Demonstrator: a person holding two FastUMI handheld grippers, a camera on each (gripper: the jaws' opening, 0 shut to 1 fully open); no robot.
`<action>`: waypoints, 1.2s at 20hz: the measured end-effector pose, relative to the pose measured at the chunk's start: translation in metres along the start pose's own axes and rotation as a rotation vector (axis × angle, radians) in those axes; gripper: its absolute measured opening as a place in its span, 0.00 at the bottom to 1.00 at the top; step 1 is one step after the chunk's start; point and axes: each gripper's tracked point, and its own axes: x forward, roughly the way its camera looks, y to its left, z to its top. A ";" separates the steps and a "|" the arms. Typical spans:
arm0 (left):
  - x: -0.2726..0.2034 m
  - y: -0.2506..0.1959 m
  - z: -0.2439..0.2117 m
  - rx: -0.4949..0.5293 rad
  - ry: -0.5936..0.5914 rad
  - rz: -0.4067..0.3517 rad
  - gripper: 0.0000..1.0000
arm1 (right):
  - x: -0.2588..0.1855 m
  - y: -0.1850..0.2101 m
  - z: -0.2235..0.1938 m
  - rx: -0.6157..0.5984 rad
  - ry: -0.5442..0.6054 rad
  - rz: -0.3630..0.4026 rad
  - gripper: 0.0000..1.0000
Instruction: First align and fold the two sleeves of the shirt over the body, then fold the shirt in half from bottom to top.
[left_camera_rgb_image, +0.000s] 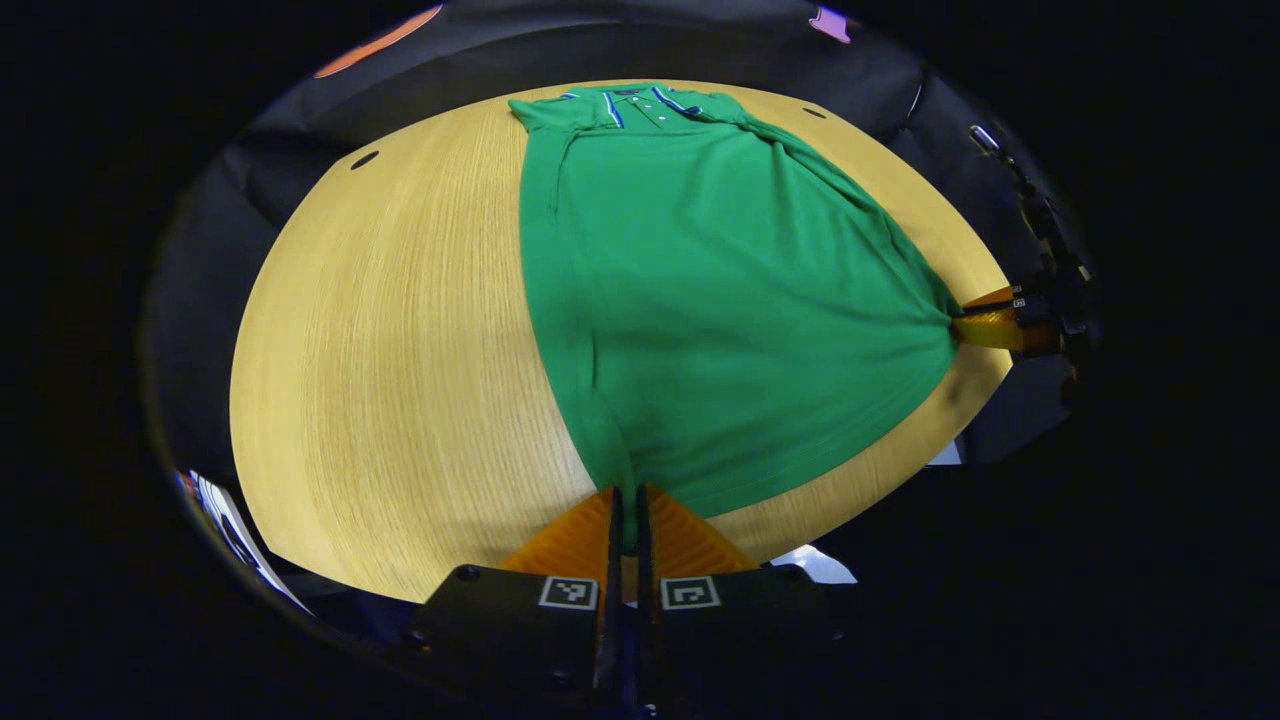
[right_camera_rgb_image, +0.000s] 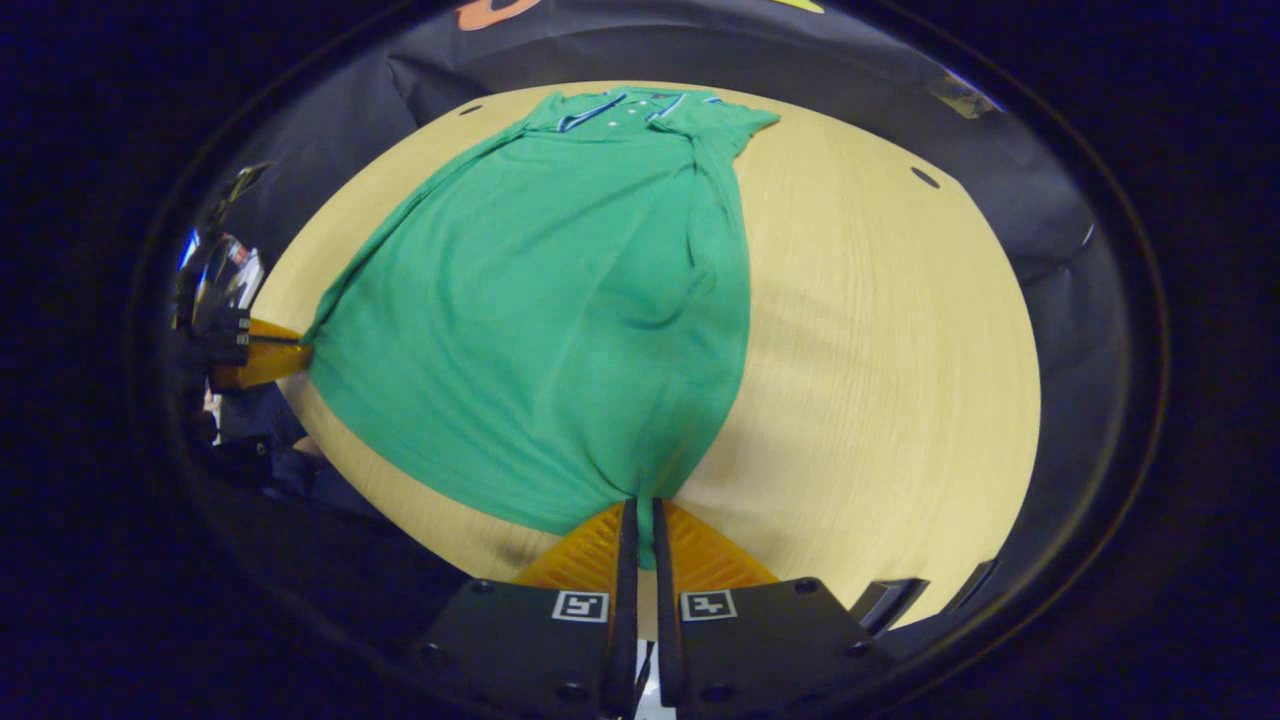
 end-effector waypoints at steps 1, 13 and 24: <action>0.000 -0.004 0.003 -0.028 0.005 -0.017 0.07 | -0.004 0.001 0.002 0.021 -0.006 0.014 0.02; -0.044 -0.008 0.060 -0.099 -0.098 -0.124 0.04 | -0.060 -0.002 0.061 0.134 -0.121 0.152 0.02; -0.077 0.026 0.177 -0.139 -0.299 -0.146 0.04 | -0.103 -0.023 0.174 0.173 -0.295 0.187 0.02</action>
